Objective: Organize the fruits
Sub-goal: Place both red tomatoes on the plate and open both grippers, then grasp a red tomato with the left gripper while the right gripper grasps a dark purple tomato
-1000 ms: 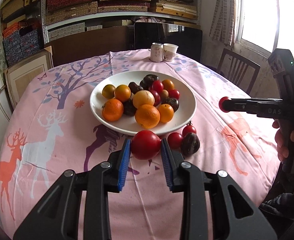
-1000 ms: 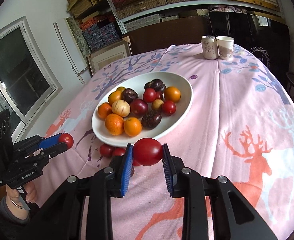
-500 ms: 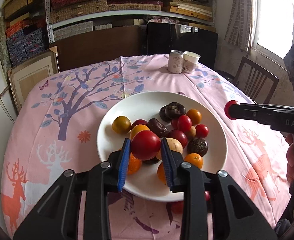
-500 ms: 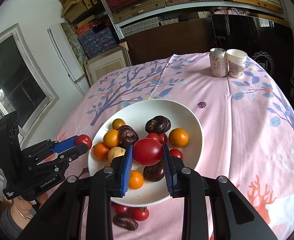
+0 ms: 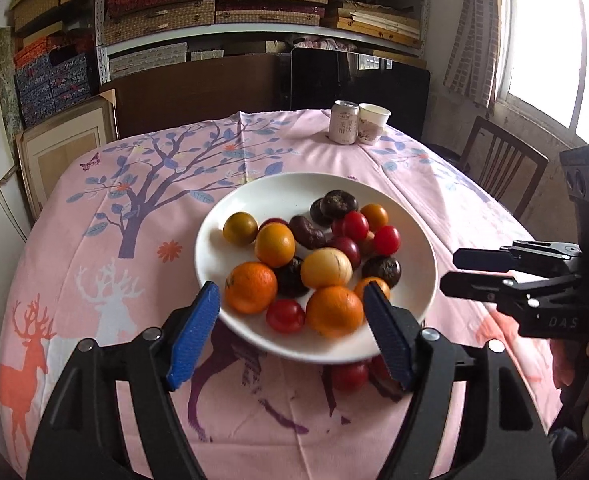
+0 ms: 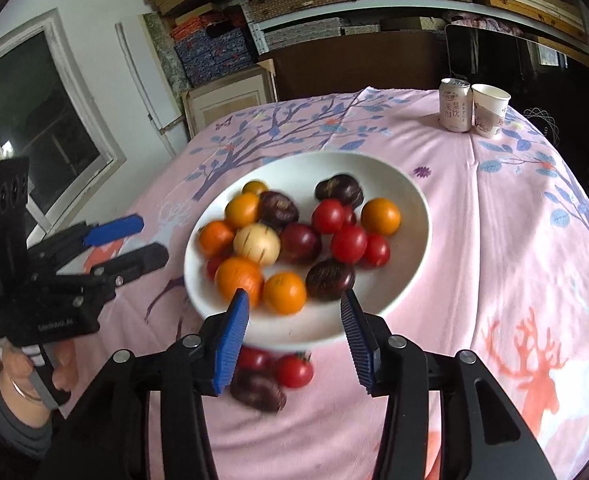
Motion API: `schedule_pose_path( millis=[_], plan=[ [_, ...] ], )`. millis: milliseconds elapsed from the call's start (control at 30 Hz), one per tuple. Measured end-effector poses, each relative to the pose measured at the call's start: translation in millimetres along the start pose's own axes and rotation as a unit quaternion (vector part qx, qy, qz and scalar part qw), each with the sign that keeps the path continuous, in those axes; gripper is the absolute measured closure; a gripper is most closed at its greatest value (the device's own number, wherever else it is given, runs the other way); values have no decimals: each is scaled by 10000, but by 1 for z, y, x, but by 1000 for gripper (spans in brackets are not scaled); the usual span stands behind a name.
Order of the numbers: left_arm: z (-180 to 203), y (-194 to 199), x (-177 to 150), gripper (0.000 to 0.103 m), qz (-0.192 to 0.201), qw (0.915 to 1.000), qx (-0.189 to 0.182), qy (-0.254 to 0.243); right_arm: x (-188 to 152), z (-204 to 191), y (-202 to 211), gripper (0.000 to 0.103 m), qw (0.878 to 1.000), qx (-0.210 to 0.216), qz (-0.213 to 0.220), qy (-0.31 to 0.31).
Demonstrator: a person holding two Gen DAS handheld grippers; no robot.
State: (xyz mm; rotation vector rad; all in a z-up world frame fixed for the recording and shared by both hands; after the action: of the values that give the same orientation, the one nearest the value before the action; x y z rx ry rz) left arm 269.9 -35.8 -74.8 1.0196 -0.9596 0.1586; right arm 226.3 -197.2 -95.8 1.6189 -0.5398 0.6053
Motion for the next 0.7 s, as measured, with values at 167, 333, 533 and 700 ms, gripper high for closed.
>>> schedule_pose_path(
  millis=[167, 333, 533, 700],
  plan=[
    [11, 8, -47, 31, -286, 9993, 144, -199, -56, -39, 0, 51, 9985, -191, -101, 504],
    [13, -2, -77, 31, -575, 9976, 270, -259, -65, -51, -20, 52, 9942, -745, -183, 757],
    [19, -25, -85, 31, -827, 9951, 324, -426, -62, -40, -8, 61, 9972, -596, -57, 454],
    [31, -50, -78, 41, -1005, 9929, 273, -569, -67, -4, 22, 61, 9996, -201, 60, -209]
  ],
)
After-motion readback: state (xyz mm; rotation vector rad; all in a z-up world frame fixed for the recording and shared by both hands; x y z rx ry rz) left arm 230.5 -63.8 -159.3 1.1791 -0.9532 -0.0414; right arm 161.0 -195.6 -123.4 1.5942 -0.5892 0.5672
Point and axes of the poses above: each gripper's, at about its wrist camera, not at the fingertips, and y roughly against the way its jaws point, z to its right, x to its top, the point moved 7 cm from there along -y, roughly the way its jaws point, and after that the axes turned 14 degrees about -x, right-handed, at the moved point
